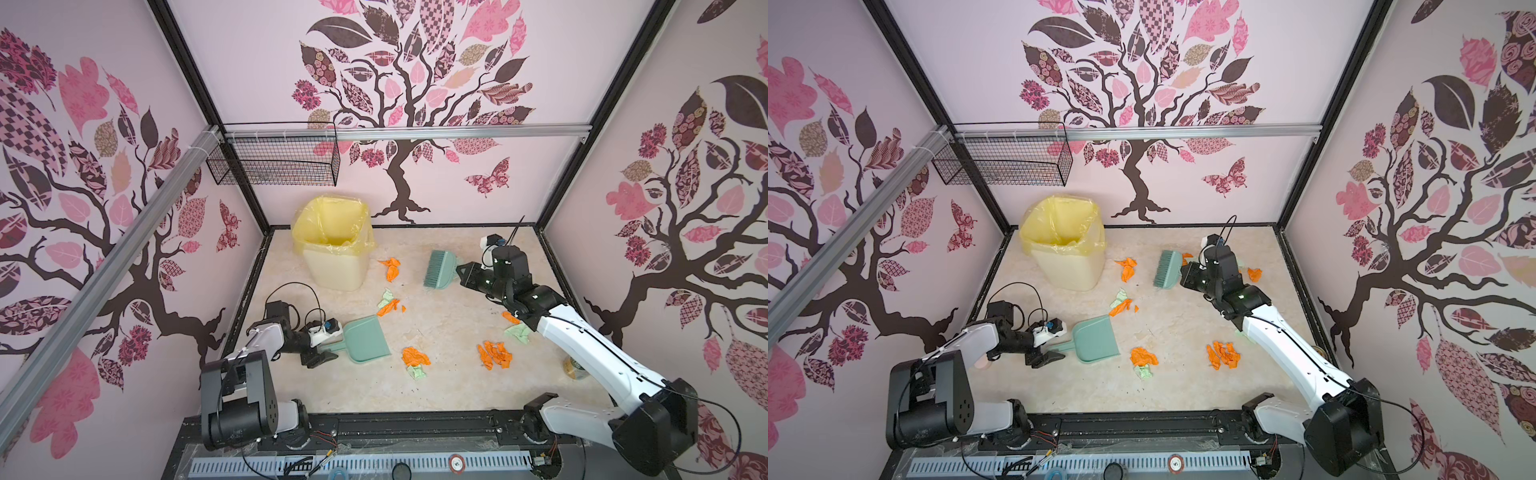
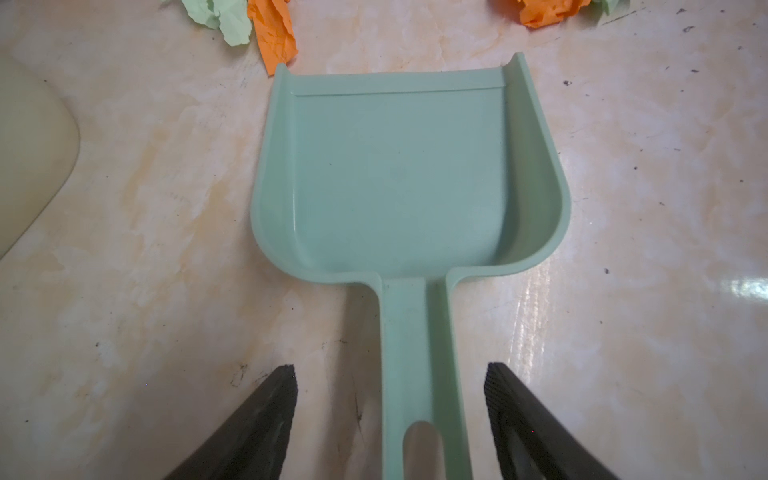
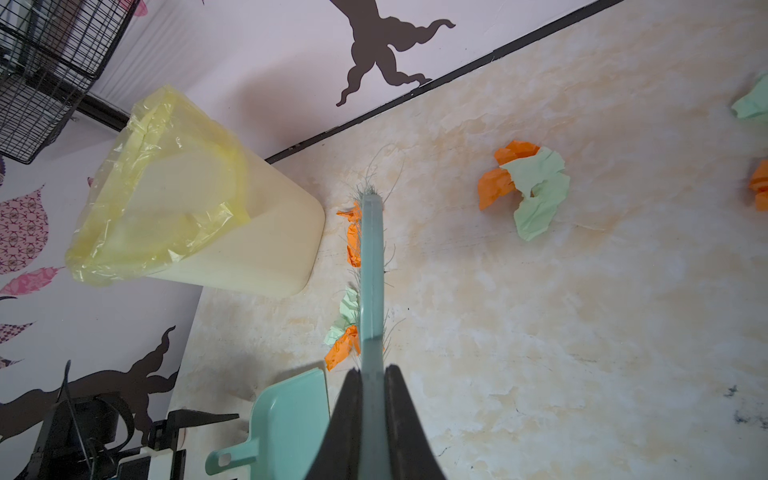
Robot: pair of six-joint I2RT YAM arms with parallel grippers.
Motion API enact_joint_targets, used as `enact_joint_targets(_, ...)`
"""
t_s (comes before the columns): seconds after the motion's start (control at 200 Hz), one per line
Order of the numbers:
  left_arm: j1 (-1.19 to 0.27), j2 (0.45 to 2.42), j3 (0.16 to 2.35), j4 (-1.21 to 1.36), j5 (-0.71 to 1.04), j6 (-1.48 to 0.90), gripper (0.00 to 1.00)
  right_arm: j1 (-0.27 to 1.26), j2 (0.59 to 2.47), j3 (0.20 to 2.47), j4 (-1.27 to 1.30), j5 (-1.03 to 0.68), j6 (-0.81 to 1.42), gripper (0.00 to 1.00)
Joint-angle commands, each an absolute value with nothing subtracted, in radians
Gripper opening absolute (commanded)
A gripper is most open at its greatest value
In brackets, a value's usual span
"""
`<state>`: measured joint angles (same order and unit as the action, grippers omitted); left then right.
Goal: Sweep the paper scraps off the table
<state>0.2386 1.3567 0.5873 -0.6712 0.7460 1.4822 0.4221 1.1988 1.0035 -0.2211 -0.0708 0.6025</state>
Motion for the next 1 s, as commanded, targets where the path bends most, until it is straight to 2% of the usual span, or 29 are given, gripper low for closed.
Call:
enact_joint_targets(0.0, 0.253, 1.385, 0.637, -0.761, 0.829, 1.509, 0.75, 0.419, 1.207, 1.016, -0.22, -0.06, 0.6, 0.0)
enact_joint_targets(0.19, 0.259, 1.503, 0.728, -0.846, 0.825, 1.554, 0.78, 0.419, 1.204, 1.017, -0.216, -0.064, 0.609, 0.0)
enact_joint_targets(0.31, 0.258, 1.483, 0.693, -0.791, 0.818, 1.551, 0.82, 0.418, 1.2, 1.02, -0.223, -0.057, 0.609, 0.0)
enact_joint_targets(0.565, 0.242, 1.422, 0.609, -0.699, 0.789, 1.543, 0.83, 0.419, 1.205, 1.008, -0.208, -0.063, 0.621, 0.0)
enact_joint_targets(0.81, 0.192, 1.409, 0.583, -0.651, 0.727, 1.515, 0.8, 0.419, 1.215, 1.008, -0.19, -0.075, 0.63, 0.0)
enact_joint_targets(0.95, 0.19, 1.436, 0.615, -0.669, 0.725, 1.494, 0.74, 0.418, 1.216, 1.002, -0.185, -0.077, 0.63, 0.0)
enact_joint_targets(0.995, 0.19, 1.447, 0.625, -0.679, 0.724, 1.493, 0.69, 0.419, 1.216, 0.997, -0.183, -0.077, 0.63, 0.0)
